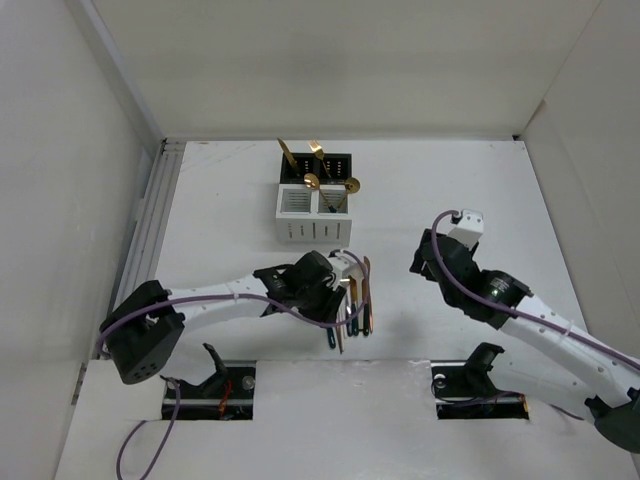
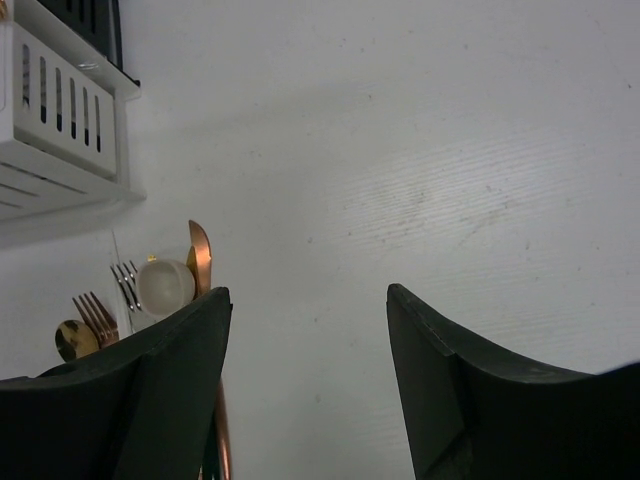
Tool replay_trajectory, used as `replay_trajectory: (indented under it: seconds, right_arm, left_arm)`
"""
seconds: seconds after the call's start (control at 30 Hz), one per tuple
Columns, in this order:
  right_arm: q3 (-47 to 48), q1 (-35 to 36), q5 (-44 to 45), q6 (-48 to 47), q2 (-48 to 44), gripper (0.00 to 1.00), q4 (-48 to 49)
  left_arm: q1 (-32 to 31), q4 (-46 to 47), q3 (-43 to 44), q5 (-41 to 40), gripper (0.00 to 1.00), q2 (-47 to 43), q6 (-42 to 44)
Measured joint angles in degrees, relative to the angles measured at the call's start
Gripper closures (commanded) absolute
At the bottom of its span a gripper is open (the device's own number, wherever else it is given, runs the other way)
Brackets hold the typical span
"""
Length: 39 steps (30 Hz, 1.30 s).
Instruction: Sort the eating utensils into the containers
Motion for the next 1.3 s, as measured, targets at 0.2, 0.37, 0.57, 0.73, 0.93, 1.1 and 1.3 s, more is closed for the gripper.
replay_trajectory:
  seconds: [0.2,0.37,0.57,0.73,0.93,1.1,1.3]
  right_arm:
    - [-0.07,0.00,0.37,0.37,-0.17,0.31,-1.36]
    - [-0.07,0.00,0.44,0.57,0.50,0.31,-1.53]
    - [-0.07,0.00,0.61,0.81,1.03,0.31,-1.77]
    - [-0.07,0.00,0.85,1.70,1.03,0.31,-2.49]
    - [-0.07,0.00,1.60,2.69,0.92,0.31,-3.74]
    - [-0.11,0.00,2.19,3.10,0.31,0.31,-4.42]
    - [-0.13,0.00,2.97,3.32,-0.15,0.31,-5.42]
  left_arm:
    - [0.00,-0.44,-0.87,0.35,0.59,-2.36,-2.16]
    - [0.00,1.07,-2.16,1.66,0.59,-2.08,-2.71]
    - [0.00,1.60,-2.43,0.70,0.60,-0.28,-2.99]
    - [0.00,1.55,-2.40,-0.96,0.60,0.59,-3.39]
    - [0.00,-0.24,0.31,-3.10,0.64,4.24,-4.04]
    - [0.00,-2.69,2.51,-5.88,0.65,5.75,-5.09]
    - [0.00,-6.32,3.41,-8.87,0.72,5.90,-7.89]
